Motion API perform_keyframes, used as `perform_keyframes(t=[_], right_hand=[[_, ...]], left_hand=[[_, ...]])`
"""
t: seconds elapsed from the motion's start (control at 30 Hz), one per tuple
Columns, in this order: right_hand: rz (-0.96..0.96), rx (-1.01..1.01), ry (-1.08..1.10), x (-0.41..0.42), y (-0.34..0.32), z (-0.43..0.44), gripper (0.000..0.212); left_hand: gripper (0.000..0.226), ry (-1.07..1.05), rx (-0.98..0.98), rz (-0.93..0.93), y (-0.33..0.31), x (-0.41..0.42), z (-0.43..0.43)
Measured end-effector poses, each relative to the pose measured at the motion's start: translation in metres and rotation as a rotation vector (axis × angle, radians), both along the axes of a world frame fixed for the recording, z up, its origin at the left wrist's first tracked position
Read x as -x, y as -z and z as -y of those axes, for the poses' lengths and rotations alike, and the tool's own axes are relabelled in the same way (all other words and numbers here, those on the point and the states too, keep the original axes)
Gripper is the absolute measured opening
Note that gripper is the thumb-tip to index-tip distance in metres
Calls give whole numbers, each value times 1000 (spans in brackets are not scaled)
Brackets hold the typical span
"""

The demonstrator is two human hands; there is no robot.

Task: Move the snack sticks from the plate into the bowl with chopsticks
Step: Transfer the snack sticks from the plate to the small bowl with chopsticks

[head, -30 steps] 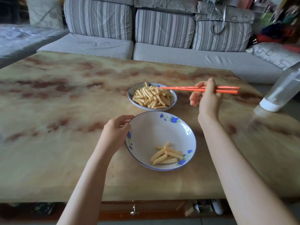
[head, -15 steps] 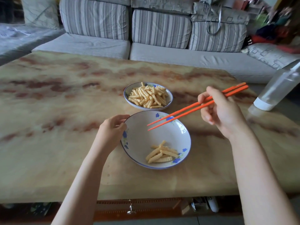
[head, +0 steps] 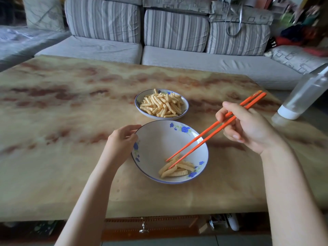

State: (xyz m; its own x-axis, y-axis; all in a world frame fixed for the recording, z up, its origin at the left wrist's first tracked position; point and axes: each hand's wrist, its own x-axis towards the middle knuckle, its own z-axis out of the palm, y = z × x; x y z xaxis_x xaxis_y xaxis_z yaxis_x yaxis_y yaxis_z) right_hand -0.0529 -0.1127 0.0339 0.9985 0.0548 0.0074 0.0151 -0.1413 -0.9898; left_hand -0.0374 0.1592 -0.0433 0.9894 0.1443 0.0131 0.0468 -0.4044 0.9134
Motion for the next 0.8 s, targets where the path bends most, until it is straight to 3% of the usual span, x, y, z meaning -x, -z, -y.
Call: perform_keyframes(t=[0.17,0.37,0.6,0.8], right_hand=[[-7,-3,13,-1,5,-6,44],[66,-140,112,-5,4,-12,43],[181,-409,345,-16,9,-23,46],[252,-467,547,-33,14,-35,37]], left_hand=[[40,1,3,0,0,-1,0],[40,-4,14,1,2,-1,0],[40,0,22,3,2,-1,0],[40,-6,16,3,1,-2,1]])
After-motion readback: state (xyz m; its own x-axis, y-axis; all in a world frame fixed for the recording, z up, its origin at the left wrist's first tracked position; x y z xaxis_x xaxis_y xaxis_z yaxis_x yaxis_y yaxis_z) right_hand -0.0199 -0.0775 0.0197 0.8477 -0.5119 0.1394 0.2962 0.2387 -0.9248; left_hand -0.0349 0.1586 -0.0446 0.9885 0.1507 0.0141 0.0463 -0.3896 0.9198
